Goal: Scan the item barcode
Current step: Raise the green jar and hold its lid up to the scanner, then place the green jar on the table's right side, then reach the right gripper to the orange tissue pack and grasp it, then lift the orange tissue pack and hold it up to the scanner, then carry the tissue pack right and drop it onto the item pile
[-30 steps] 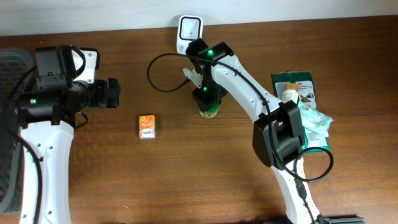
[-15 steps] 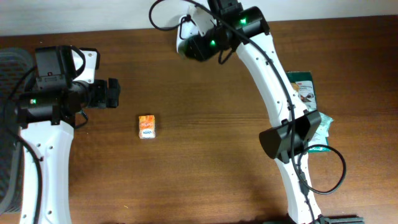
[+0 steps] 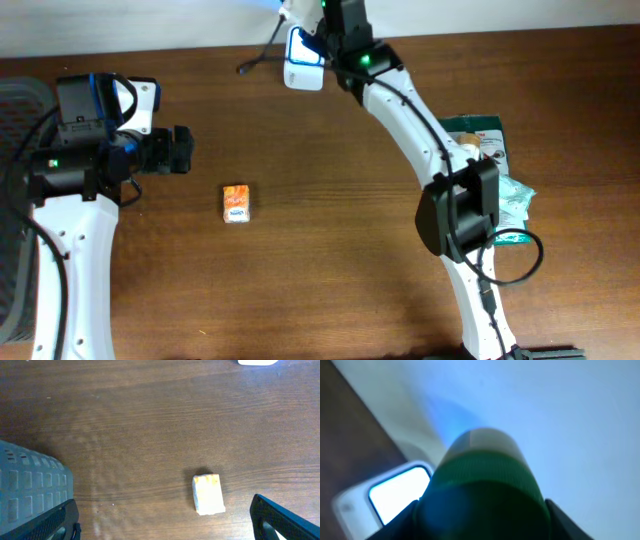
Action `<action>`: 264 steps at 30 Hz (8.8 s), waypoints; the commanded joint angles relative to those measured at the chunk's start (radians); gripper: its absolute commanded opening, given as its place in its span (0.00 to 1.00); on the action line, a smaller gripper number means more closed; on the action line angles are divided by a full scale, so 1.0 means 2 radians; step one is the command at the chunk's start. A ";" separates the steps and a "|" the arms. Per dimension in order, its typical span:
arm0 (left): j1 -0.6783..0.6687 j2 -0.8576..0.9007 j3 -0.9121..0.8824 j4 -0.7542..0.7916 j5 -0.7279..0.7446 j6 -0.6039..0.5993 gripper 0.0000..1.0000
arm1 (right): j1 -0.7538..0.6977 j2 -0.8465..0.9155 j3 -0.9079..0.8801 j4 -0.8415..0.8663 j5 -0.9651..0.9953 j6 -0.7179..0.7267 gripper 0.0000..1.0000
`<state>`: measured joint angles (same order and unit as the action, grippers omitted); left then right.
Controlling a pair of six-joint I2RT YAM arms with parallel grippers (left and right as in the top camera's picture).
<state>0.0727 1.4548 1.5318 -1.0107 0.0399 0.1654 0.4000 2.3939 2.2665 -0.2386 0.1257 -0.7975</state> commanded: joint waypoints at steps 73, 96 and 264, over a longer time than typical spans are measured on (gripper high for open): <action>0.002 -0.001 0.004 -0.001 -0.002 0.008 0.99 | -0.048 -0.147 -0.094 -0.471 -0.287 0.470 0.98; 0.002 -0.001 0.004 -0.001 -0.002 0.008 0.99 | 0.150 0.000 -0.172 -0.239 -0.294 0.710 0.42; 0.002 -0.001 0.004 -0.001 -0.002 0.008 0.99 | -0.174 -0.213 0.060 -0.703 -0.085 0.442 0.04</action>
<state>0.0727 1.4548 1.5318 -1.0122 0.0399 0.1654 0.1501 1.9190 2.4153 -1.5055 -0.0101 0.0315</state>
